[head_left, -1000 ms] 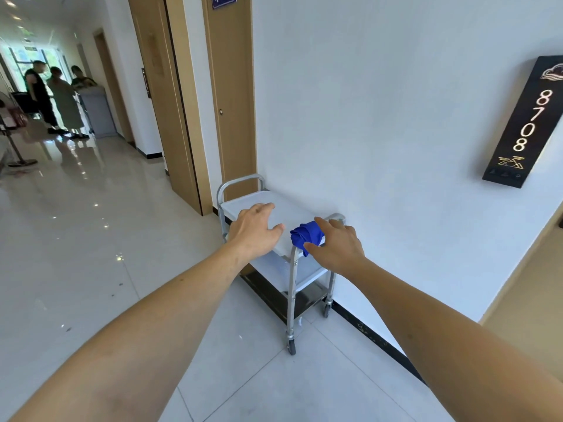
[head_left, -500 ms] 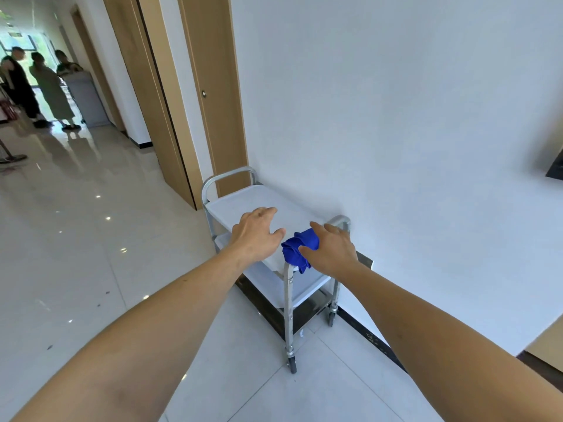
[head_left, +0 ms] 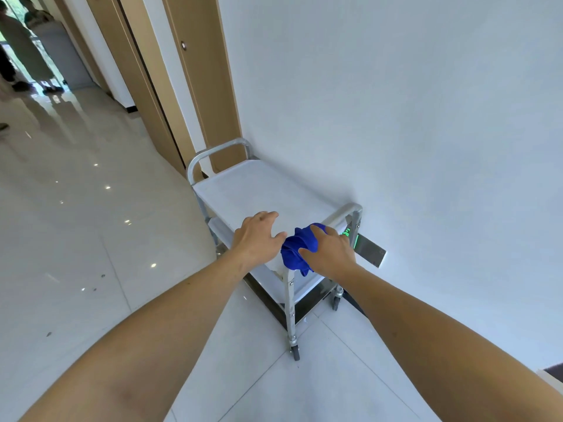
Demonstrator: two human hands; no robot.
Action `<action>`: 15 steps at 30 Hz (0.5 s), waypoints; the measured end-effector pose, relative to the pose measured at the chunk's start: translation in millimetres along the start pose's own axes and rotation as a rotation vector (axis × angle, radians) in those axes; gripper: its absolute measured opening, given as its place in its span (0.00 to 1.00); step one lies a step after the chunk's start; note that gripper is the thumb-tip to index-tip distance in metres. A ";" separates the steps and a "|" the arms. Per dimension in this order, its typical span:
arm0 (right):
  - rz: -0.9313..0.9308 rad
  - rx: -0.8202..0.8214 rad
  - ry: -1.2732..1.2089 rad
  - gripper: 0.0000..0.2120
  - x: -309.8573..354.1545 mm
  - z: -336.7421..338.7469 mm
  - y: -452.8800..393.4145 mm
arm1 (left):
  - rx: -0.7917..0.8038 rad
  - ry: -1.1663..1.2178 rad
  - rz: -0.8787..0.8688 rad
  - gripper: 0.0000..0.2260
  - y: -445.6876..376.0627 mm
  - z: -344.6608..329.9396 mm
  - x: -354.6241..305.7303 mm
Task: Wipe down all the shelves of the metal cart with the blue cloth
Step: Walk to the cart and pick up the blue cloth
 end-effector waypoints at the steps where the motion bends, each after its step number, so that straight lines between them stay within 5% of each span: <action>1: -0.003 0.010 0.005 0.24 1.6 -5.0 -8.1 | 0.010 0.002 0.002 0.27 -7.0 -3.3 6.0; 15: -0.362 0.056 -0.041 0.30 26.2 -68.5 -112.3 | 0.236 0.048 -0.108 0.26 -140.9 -37.6 69.7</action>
Point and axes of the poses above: each hand's wrist, its own y-axis away from the middle knuckle, its own z-axis out of the back of the hand, x = y × z, the point moved 4 cm from there along -y, towards the middle knuckle, and after that the axes turned 14 degrees about y, right-handed, at the moved point
